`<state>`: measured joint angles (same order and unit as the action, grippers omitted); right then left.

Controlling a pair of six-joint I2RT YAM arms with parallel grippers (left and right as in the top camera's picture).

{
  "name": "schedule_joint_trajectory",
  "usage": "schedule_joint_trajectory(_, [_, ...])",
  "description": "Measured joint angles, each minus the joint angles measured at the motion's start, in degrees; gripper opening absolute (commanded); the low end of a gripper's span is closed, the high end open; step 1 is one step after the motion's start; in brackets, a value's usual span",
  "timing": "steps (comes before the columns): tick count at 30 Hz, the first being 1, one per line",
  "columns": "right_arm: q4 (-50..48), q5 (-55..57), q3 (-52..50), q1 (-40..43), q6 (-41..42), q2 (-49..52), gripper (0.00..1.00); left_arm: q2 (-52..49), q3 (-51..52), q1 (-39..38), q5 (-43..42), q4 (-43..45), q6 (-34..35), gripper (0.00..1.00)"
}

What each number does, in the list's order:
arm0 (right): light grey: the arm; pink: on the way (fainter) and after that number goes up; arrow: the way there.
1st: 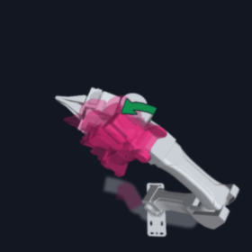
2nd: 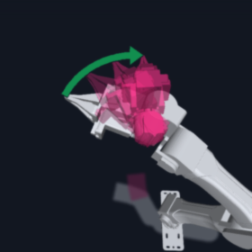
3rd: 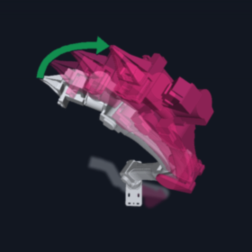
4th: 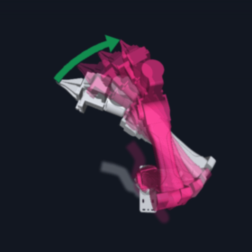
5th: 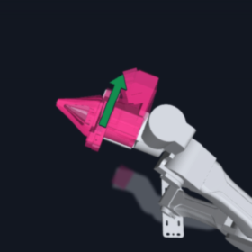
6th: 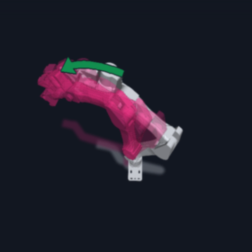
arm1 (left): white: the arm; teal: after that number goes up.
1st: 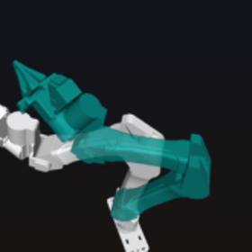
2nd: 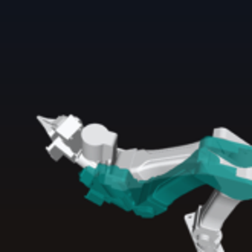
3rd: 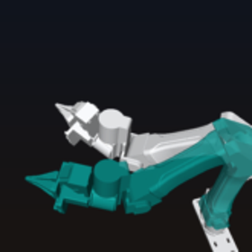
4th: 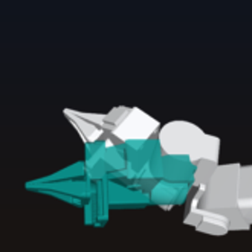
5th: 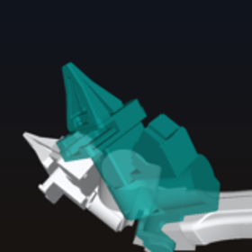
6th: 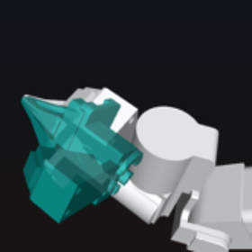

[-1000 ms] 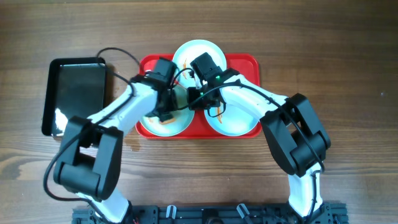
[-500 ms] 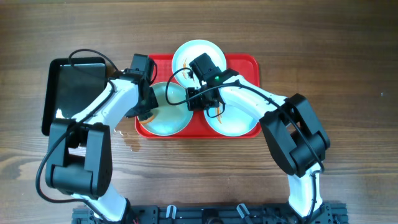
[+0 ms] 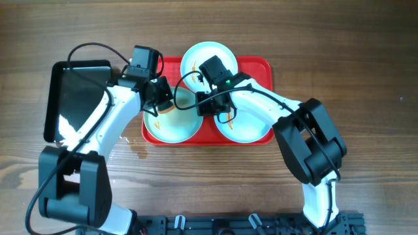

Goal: Clean dirty plates on tray and stack at the side
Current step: 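Scrub the left plate surface with the sponge using the left gripper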

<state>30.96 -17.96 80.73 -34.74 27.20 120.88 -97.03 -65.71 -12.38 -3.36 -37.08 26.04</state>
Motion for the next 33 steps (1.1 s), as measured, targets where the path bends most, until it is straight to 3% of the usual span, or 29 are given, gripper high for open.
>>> schedule_joint_trajectory(13, [0.02,0.02,0.0,0.02,0.0,0.0,0.04,-8.94,2.78,0.0,-3.5,2.99,0.0,0.04])
schedule_joint_trajectory(16, [0.02,0.02,0.0,0.02,0.0,0.0,0.04,-8.94,2.58,-0.24,-0.22,1.44,0.0,0.04])
schedule_joint_trajectory(22, [-0.2,-0.02,0.0,-0.04,0.0,0.0,0.04,-8.94,1.97,-0.37,15.43,-5.81,2.19,0.04])
schedule_joint_trajectory(33, [-0.2,-0.22,0.0,-0.42,0.0,0.04,0.04,-5.86,1.97,-1.46,16.87,-7.74,3.34,0.04])
